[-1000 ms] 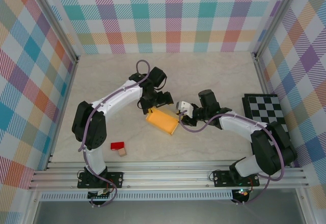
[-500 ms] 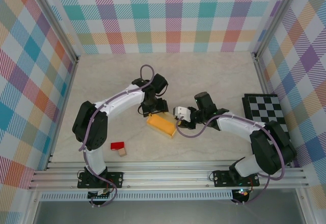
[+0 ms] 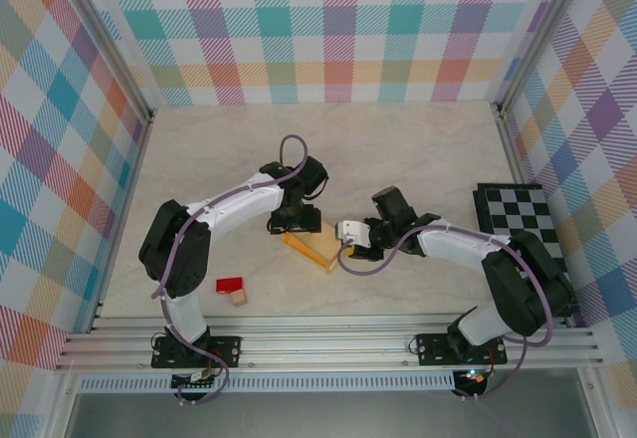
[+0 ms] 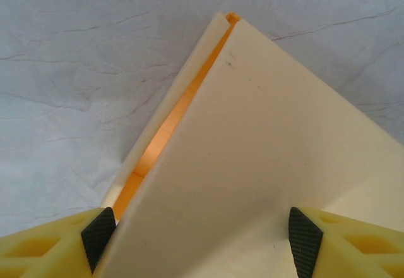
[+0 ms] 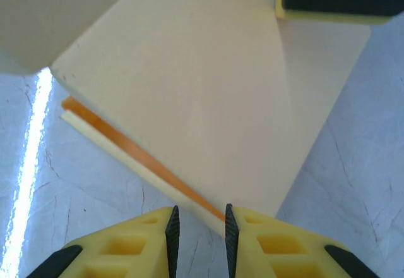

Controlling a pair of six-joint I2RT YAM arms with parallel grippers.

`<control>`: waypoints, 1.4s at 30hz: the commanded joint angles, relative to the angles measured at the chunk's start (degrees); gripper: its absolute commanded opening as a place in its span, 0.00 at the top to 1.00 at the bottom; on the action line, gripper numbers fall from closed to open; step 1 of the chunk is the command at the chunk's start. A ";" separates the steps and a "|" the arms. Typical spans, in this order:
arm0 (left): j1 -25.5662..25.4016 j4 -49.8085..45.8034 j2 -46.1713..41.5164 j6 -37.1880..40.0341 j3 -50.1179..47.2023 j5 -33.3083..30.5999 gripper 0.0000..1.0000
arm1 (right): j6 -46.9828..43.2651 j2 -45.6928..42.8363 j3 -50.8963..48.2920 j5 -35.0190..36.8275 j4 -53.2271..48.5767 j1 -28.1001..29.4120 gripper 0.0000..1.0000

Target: Fold the paper box

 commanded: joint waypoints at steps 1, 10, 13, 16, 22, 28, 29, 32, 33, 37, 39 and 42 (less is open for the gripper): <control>-0.68 -8.30 -0.50 2.58 0.10 -7.30 0.23 | -0.64 -0.29 1.60 -0.11 -1.98 0.35 0.72; -0.86 -4.70 -3.70 -2.80 -6.04 -8.26 0.20 | 22.90 -5.39 5.06 -1.01 0.84 0.76 0.71; -0.95 -3.24 -5.44 -5.08 -7.94 -8.78 0.19 | 39.90 -5.87 6.88 3.14 -0.02 1.07 0.68; -0.95 -1.54 -7.47 -7.35 -10.11 -9.99 0.17 | 61.94 -6.13 8.73 9.94 -4.21 1.38 0.62; -1.05 1.39 -9.76 -10.89 -13.48 -10.58 0.16 | 87.30 -6.32 6.98 17.55 -5.88 7.20 0.52; -1.37 3.31 -11.36 -12.89 -15.75 -10.74 0.15 | 95.39 -3.17 8.06 20.14 -5.29 9.73 0.48; -1.46 3.56 -11.54 -13.17 -16.03 -10.77 0.15 | 95.13 -2.22 8.93 20.92 -6.34 10.31 0.48; -1.47 4.02 -11.67 -13.62 -16.53 -10.56 0.15 | 95.56 0.87 10.23 21.32 -7.71 12.10 0.48; -1.55 4.11 -11.76 -13.78 -16.70 -10.57 0.15 | 95.96 1.80 10.27 21.36 -7.59 12.94 0.48; -1.52 4.21 -12.03 -13.88 -17.18 -11.08 0.15 | 97.58 4.08 10.87 22.08 -7.09 15.71 0.47; -1.56 4.37 -12.20 -13.96 -17.44 -11.16 0.15 | 98.22 5.08 11.36 22.65 -7.59 16.48 0.47; -1.54 3.96 -12.50 -13.84 -17.46 -11.52 0.13 | 98.81 6.03 11.63 23.89 -8.61 16.76 0.47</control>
